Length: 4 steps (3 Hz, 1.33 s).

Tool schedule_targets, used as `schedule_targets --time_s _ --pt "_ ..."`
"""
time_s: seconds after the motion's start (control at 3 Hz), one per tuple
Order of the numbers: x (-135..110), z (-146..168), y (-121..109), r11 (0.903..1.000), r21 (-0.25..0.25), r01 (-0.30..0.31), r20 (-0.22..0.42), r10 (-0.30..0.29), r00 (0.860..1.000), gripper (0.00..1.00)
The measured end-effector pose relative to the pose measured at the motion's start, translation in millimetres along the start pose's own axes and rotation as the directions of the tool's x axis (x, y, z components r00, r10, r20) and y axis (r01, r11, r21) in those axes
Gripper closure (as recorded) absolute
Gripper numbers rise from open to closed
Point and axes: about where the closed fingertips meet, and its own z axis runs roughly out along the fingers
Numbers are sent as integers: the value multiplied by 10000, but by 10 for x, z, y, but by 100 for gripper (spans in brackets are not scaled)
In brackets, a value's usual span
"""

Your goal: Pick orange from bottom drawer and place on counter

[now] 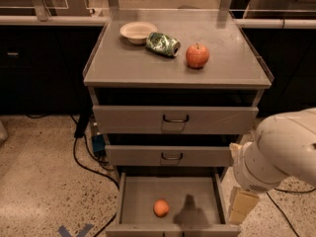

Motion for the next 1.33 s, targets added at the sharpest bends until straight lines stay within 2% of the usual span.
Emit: schedule_targets --time_s 0.67,1.0,1.33 --pt "13 801 72 9967 -561 581 132 -574 9983 0" --pt "-43 1575 297 9843 -1377 1105 223 -1084 9939 0" --pt "-39 1644 301 9833 -1414 1147 241 -1124 9934 0"
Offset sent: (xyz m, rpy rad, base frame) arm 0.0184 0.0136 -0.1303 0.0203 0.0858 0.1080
